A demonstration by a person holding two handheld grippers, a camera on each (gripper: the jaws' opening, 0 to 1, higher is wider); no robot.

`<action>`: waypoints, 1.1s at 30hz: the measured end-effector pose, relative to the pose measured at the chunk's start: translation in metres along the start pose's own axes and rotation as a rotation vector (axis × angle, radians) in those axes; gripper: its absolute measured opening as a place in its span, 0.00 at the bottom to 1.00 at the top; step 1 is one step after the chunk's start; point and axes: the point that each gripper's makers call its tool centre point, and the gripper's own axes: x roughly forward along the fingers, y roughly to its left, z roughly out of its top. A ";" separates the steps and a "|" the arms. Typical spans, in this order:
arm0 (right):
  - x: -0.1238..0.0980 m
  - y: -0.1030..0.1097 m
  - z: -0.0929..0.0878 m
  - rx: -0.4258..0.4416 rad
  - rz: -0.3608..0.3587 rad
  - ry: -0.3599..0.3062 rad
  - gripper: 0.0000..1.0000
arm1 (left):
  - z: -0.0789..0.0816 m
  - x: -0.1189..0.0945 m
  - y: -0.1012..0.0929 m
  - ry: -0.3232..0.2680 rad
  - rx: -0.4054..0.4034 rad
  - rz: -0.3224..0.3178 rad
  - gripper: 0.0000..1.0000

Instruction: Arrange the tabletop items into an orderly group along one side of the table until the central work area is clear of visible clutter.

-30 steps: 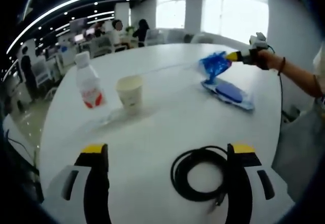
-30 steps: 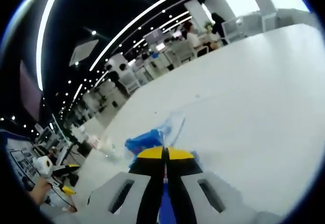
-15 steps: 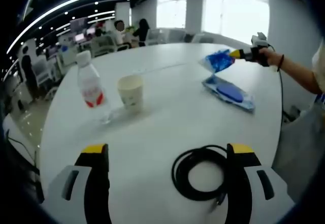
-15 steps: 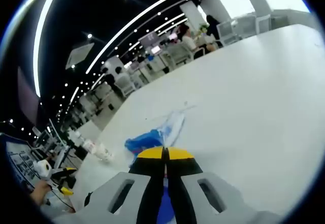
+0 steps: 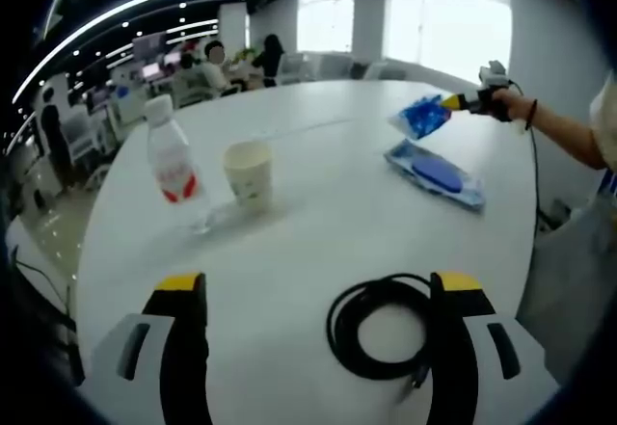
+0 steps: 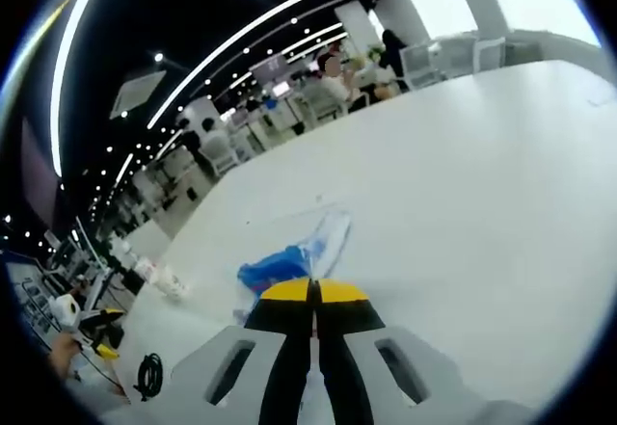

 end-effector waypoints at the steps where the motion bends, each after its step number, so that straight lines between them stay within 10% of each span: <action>1: 0.000 -0.001 0.000 0.002 -0.001 0.003 0.01 | 0.000 0.000 0.000 0.000 0.001 0.000 0.93; 33: 0.015 -0.063 -0.025 -0.241 -0.155 0.191 0.01 | -0.002 -0.001 0.000 0.013 0.000 0.006 0.91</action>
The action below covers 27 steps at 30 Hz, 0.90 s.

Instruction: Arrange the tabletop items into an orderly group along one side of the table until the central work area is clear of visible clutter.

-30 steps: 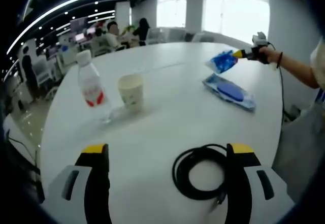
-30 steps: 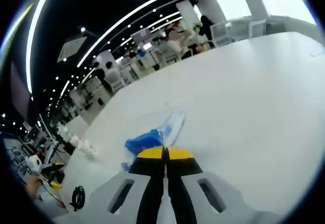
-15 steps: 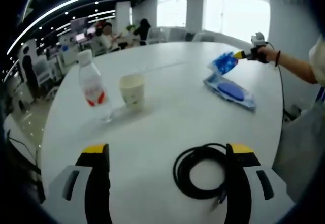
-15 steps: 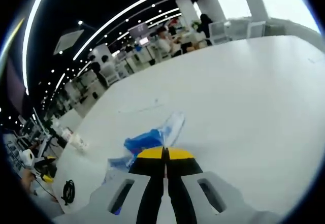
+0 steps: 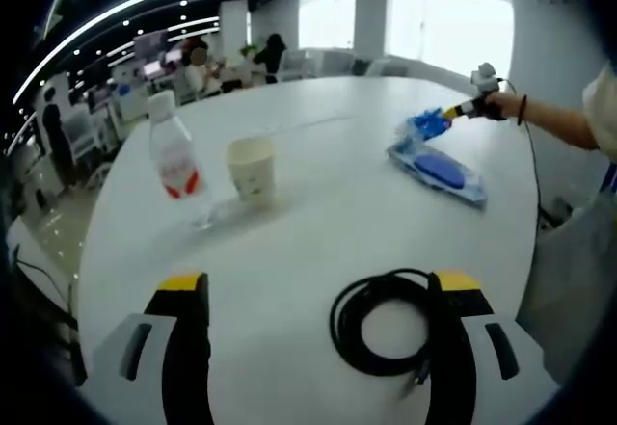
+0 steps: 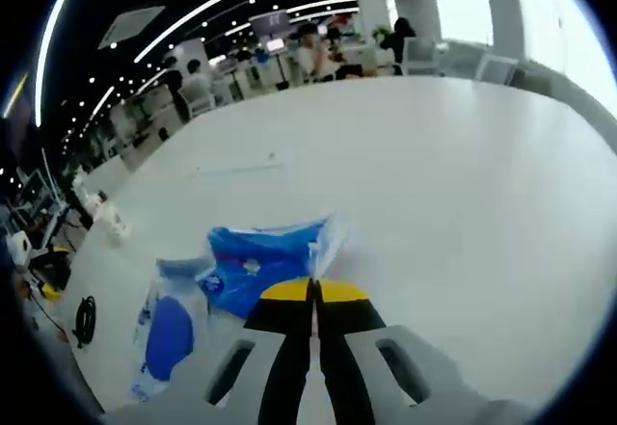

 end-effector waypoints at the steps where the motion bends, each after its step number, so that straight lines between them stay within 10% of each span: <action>1: 0.001 -0.002 -0.001 -0.016 -0.010 0.007 0.01 | 0.000 0.000 0.000 -0.001 0.002 -0.001 0.91; 15: 0.006 -0.019 -0.005 -0.054 -0.105 0.034 0.20 | 0.000 0.000 0.000 0.002 0.002 -0.002 0.91; 27: -0.007 -0.007 -0.004 0.028 -0.145 0.034 0.62 | 0.003 0.002 -0.004 -0.008 0.012 -0.015 0.93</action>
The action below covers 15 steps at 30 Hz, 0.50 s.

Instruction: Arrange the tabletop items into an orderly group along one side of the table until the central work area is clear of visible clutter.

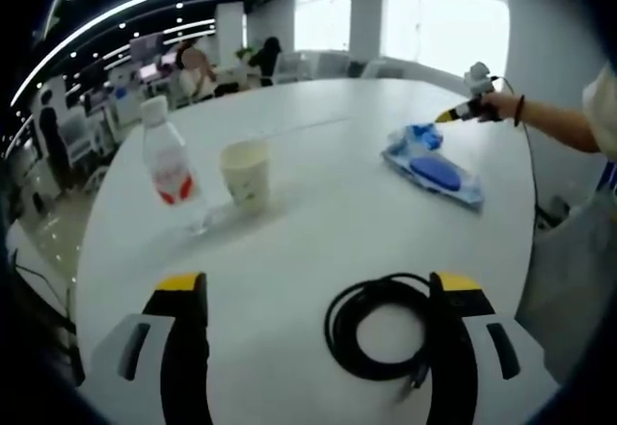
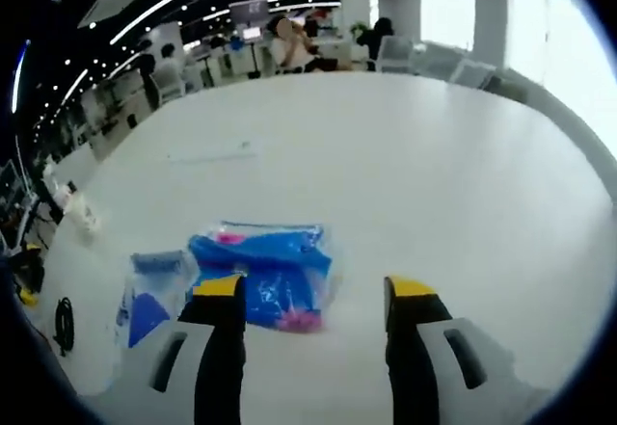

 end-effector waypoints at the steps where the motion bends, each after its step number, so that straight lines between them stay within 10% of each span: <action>1: -0.001 0.002 0.000 0.004 0.001 -0.003 0.65 | 0.000 0.000 0.000 -0.001 0.001 0.000 0.93; 15: -0.025 0.058 -0.025 0.034 0.038 0.059 0.93 | 0.017 0.006 -0.010 -0.019 0.068 -0.044 0.96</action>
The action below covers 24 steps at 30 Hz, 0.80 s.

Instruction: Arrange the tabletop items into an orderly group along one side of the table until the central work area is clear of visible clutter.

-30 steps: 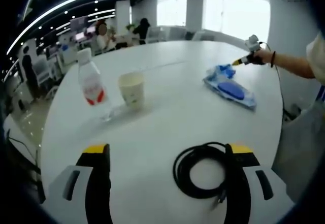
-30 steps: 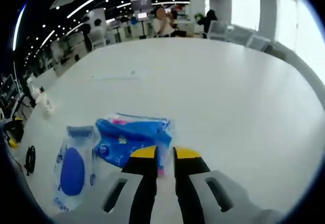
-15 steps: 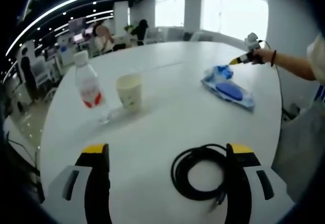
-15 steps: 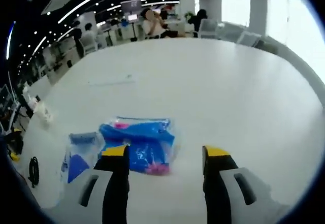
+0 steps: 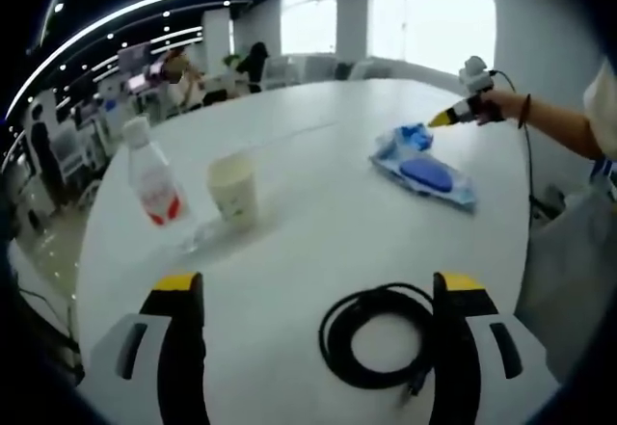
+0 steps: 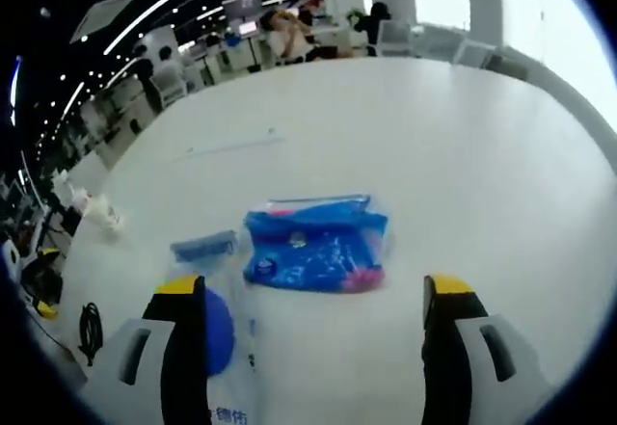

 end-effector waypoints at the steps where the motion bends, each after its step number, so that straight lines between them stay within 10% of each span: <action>1: -0.001 0.003 -0.002 0.001 0.003 0.005 0.94 | 0.002 0.000 -0.001 -0.003 0.008 -0.006 0.96; 24: -0.041 0.061 -0.057 0.095 0.036 0.099 0.98 | 0.034 0.045 -0.040 -0.003 0.191 -0.196 0.99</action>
